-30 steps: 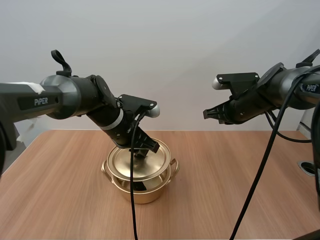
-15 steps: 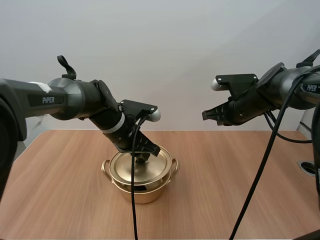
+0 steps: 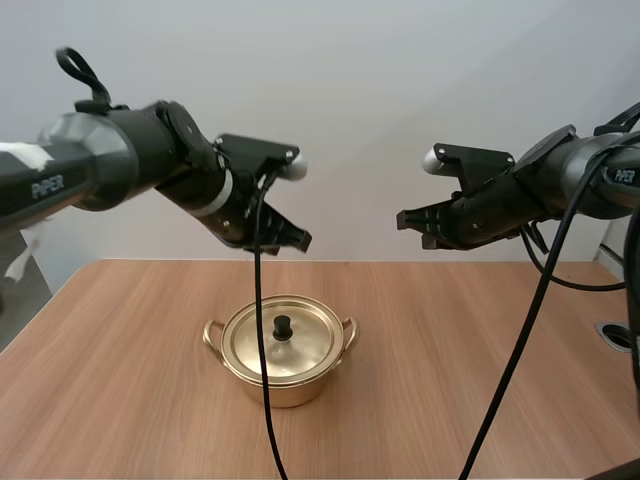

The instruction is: Open the pot, put the car inside, and close it

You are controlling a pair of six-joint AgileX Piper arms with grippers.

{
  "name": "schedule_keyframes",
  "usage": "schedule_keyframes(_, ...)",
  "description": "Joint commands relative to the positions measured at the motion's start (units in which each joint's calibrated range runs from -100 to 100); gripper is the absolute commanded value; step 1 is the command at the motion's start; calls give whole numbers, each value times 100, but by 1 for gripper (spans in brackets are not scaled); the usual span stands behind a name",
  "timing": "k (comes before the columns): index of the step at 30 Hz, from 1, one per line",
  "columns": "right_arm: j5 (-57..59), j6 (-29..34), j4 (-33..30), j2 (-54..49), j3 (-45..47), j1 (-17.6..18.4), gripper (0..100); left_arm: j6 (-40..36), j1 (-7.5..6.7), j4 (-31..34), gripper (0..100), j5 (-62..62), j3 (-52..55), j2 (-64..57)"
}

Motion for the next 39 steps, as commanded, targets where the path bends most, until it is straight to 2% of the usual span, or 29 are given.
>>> schedule_keyframes(1,715,-258,513,-3,-3,1,0,-32,64,4,0,-3,-286,-522)
schedule_keyframes(5,822,-519,788,-343,-3,1,0,-118,164,22,0,-388,-372,-1469)
schedule_keyframes(10,602,-749,828,-1318,-3,1,0,-1253,312,93,0,-970,-244,-2433)
schedule_keyframes(11,580,-749,828,-1545,-3,1,0,-1291,326,93,0,-1207,-115,-2590)
schedule_keyframes(16,332,-887,828,-2552,273,1,0,-1291,325,378,0,-2626,1233,-3483)
schedule_keyframes(24,103,-1146,828,-3617,1283,1,0,-1339,325,377,0,-5245,3744,-4640)
schedule_keyframes(32,-635,-1729,828,-4505,2562,1,0,-1406,325,585,0,-5143,5050,-5594)
schedule_keyframes(36,-1134,-2029,851,-4676,2836,1,0,-1406,325,585,0,-5143,5490,-6147)
schedule_keyframes(39,-1425,-2625,978,-4676,2924,1,0,-1406,325,585,0,-5143,5686,-6567)
